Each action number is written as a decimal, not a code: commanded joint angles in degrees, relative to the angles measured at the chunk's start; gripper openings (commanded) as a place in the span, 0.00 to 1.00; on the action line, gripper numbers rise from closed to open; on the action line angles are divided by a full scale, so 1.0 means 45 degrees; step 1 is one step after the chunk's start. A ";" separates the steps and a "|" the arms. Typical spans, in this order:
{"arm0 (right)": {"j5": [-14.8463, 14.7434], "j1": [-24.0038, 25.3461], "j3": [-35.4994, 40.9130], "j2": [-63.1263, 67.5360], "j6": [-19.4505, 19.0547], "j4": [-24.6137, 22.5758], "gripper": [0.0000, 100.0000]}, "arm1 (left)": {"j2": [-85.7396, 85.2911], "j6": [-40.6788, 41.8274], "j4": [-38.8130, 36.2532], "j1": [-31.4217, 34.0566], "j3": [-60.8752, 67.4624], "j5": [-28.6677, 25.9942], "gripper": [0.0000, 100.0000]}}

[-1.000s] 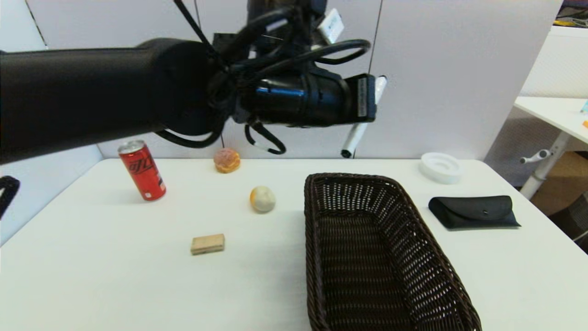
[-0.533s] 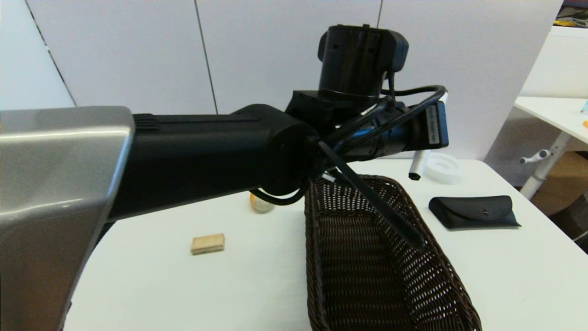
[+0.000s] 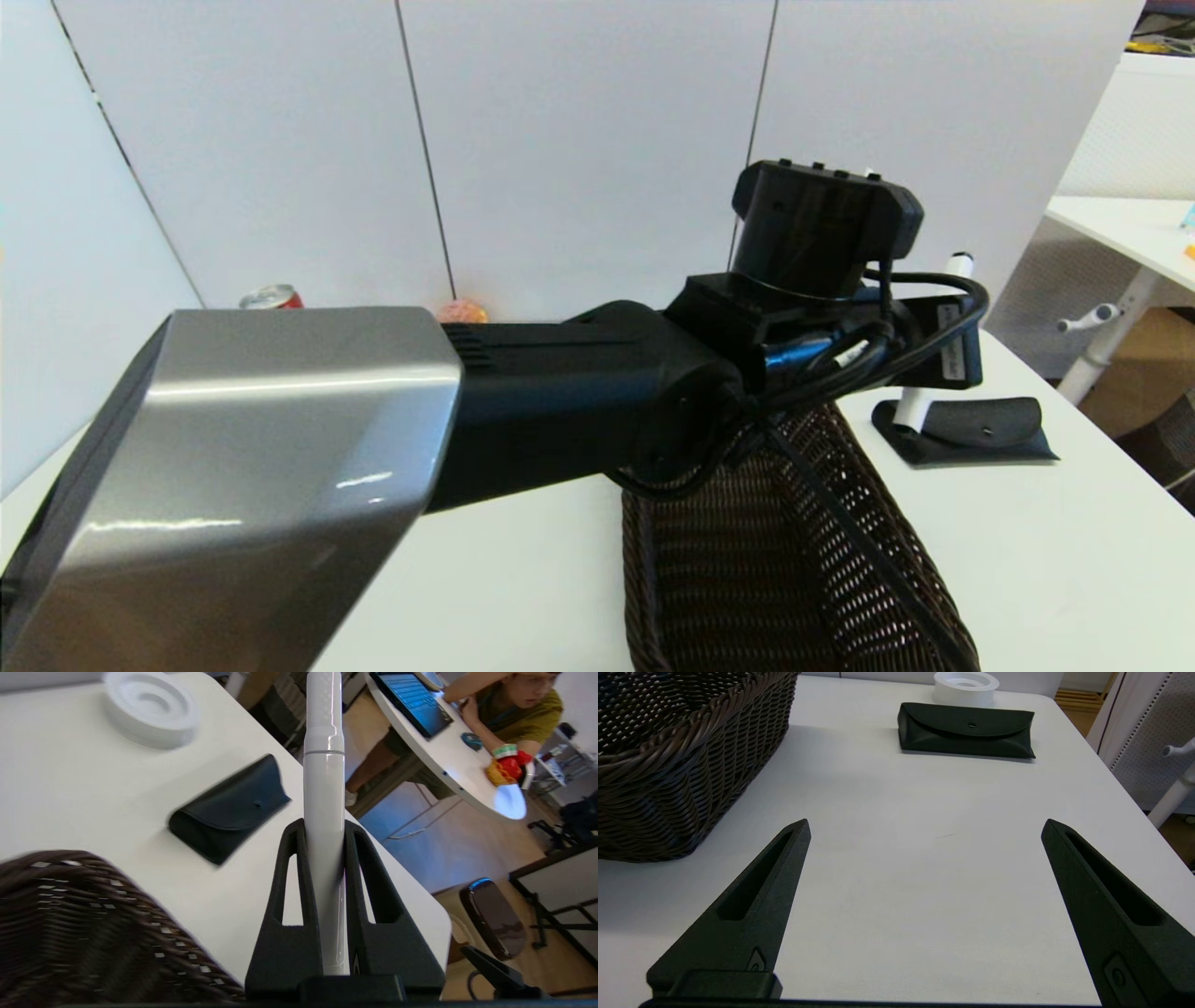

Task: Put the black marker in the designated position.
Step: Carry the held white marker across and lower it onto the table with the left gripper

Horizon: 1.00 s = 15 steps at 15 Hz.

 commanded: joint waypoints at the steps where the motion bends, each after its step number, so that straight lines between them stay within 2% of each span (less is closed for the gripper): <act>1: 0.0006 0.0000 0.0000 0.0016 -0.0009 0.0005 1.00 | 0.0517 -0.1130 -0.0894 -0.0484 0.0005 0.0595 0.00; 5: 0.0006 0.0000 0.0000 0.0016 -0.0009 0.0005 1.00 | 0.0966 -0.1813 -0.0992 -0.0777 0.0005 0.1864 0.00; 12: 0.0006 0.0000 0.0000 0.0016 -0.0009 0.0005 1.00 | 0.1279 -0.1403 -0.0816 -0.0777 0.0005 0.2157 0.00; 15: 0.0006 0.0000 0.0000 0.0016 -0.0009 0.0005 1.00 | 0.1240 -0.0798 0.0004 -0.0757 0.0005 0.2294 0.00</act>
